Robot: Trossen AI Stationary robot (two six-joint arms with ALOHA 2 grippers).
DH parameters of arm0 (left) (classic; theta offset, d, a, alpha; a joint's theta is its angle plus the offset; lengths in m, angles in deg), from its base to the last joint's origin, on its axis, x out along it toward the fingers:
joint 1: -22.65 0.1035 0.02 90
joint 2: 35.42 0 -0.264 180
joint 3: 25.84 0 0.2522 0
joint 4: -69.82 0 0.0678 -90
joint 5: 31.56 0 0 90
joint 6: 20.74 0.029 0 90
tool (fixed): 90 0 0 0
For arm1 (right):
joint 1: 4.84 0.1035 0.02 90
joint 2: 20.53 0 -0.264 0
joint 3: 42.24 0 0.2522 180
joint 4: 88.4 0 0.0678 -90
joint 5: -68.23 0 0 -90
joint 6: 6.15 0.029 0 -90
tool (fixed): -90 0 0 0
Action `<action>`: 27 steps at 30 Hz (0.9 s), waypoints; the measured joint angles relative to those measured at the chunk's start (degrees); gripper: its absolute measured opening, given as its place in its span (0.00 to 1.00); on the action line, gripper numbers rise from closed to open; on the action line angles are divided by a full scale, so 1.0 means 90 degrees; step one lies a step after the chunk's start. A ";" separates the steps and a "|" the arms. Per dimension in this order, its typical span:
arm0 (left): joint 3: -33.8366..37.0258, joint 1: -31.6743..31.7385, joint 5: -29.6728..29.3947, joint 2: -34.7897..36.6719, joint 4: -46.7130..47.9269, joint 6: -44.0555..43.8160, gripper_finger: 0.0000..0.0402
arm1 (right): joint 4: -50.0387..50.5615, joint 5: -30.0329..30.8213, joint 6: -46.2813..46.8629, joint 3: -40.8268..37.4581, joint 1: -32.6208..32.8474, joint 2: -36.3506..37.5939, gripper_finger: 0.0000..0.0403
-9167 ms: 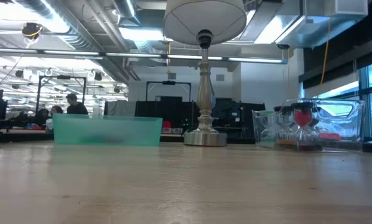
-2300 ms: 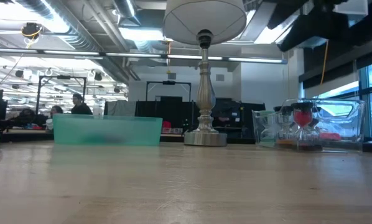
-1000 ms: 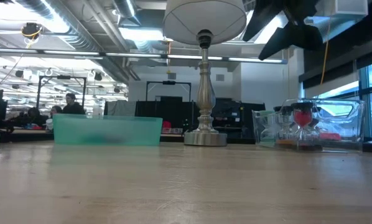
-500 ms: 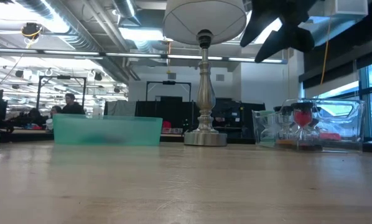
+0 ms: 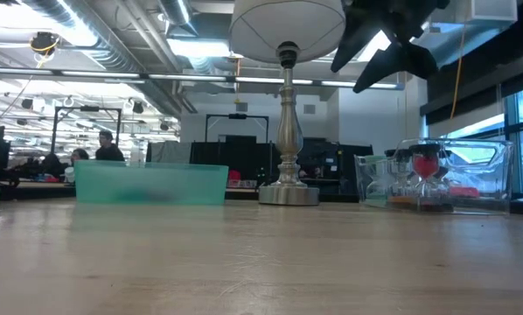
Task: Pick & Place Office items
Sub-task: Put the white hourglass into the transparent bin
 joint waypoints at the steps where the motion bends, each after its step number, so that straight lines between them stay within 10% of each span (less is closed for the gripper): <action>1: 0.0000 0.0000 -0.0028 0.0000 -0.0058 0.0030 0.66 | -0.0006 0.0001 0.0041 0.0000 -0.0042 0.0000 0.66; 15: 0.0000 -0.0145 -0.0681 0.0000 -0.0222 0.1383 0.66 | 0.0022 0.0047 0.0754 0.0000 -0.0266 -0.0129 0.66; 27: 0.0758 -0.1050 -0.1606 -0.0005 -0.0664 0.0307 0.66 | -0.0055 -0.0003 0.0822 0.0002 -0.0263 -0.0495 0.66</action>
